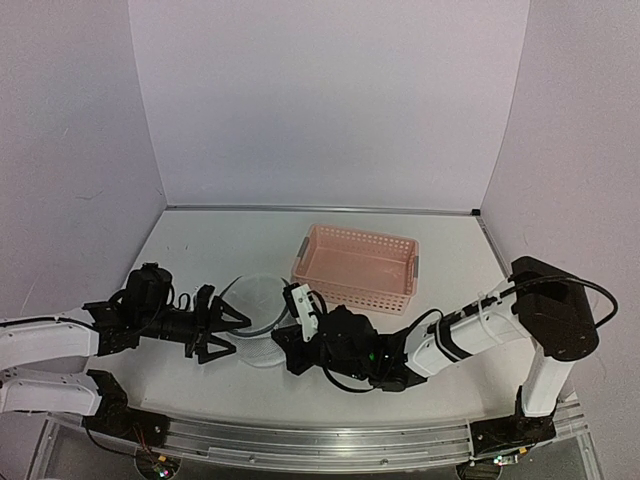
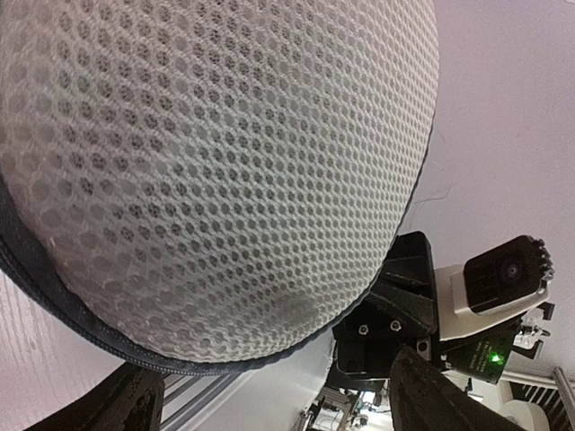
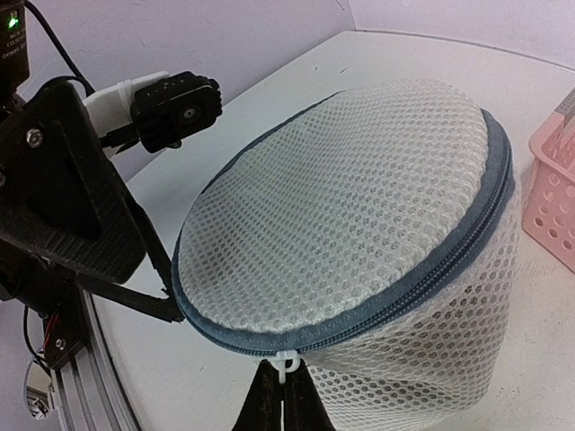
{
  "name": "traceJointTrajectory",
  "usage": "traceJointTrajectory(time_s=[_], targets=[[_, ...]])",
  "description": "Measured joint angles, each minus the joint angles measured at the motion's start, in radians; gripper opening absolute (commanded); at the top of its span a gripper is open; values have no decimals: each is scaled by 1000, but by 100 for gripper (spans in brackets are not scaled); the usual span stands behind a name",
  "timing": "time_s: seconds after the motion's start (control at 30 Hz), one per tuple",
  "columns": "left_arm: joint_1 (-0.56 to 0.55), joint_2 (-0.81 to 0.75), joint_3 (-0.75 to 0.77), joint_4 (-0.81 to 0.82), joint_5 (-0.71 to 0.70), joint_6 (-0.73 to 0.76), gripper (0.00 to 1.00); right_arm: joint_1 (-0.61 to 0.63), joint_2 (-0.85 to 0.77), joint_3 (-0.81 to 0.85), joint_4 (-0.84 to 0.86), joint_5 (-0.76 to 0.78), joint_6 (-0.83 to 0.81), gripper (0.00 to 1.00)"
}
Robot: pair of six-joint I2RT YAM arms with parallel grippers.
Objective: Unzip the laundry bag and remove the bra
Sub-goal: Adjust the laundry bag at the center of the board, then hold the laundry bag at the center of the board, then unzip the zipper of the laundry bag.
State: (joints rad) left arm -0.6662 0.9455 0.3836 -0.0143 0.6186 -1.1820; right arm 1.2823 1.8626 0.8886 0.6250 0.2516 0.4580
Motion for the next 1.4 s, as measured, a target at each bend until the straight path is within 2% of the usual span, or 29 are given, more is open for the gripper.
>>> traceJointTrajectory(time_s=[0.33,0.47,0.57,0.83,0.87,1.17,1.4], targets=[[-21,40,-46,222,-124,-220,76,11,0,2,-17,14,0,0],[-38,88,-52,289,-152,-284,68,14,0,2,-18,23,-2,0],[-55,127,-52,336,-167,-311,54,17,0,2,-18,25,-5,0],[-69,177,-52,387,-194,-338,3,25,0,-2,-16,35,-25,0],[-69,177,-52,391,-197,-338,0,28,0,-4,-14,36,-29,0],[-77,198,-50,409,-181,-306,0,54,-38,-76,-16,47,-71,0],[-77,301,16,417,-64,-179,0,60,-154,-182,-38,79,-132,0]])
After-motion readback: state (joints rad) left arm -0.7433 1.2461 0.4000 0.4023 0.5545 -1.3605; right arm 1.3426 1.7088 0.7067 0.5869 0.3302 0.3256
